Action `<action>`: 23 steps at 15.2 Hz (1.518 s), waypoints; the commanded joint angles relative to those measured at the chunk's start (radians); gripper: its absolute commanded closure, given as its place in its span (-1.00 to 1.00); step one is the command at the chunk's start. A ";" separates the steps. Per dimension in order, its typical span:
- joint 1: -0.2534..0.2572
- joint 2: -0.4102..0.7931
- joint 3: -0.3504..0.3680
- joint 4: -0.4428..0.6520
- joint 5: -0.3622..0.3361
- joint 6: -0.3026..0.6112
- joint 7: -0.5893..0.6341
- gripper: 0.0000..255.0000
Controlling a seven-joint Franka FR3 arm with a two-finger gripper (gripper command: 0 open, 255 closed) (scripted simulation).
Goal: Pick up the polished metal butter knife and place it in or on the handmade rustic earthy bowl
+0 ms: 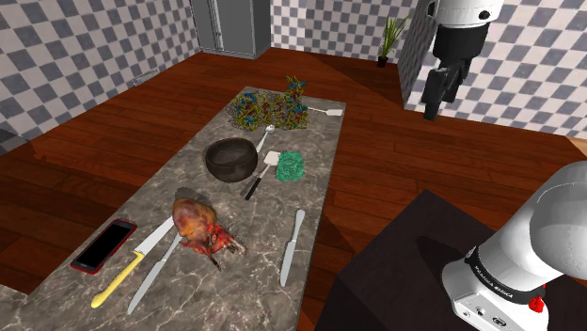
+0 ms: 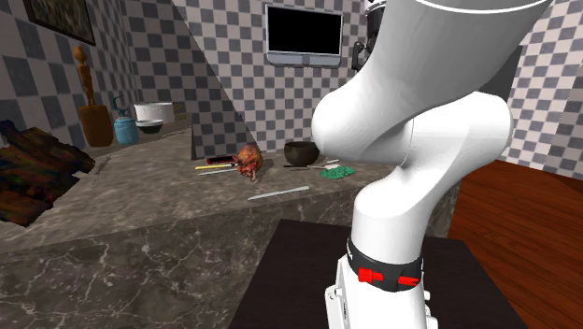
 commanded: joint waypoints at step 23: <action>0.009 0.260 0.522 -0.303 0.416 0.692 0.877 -1.00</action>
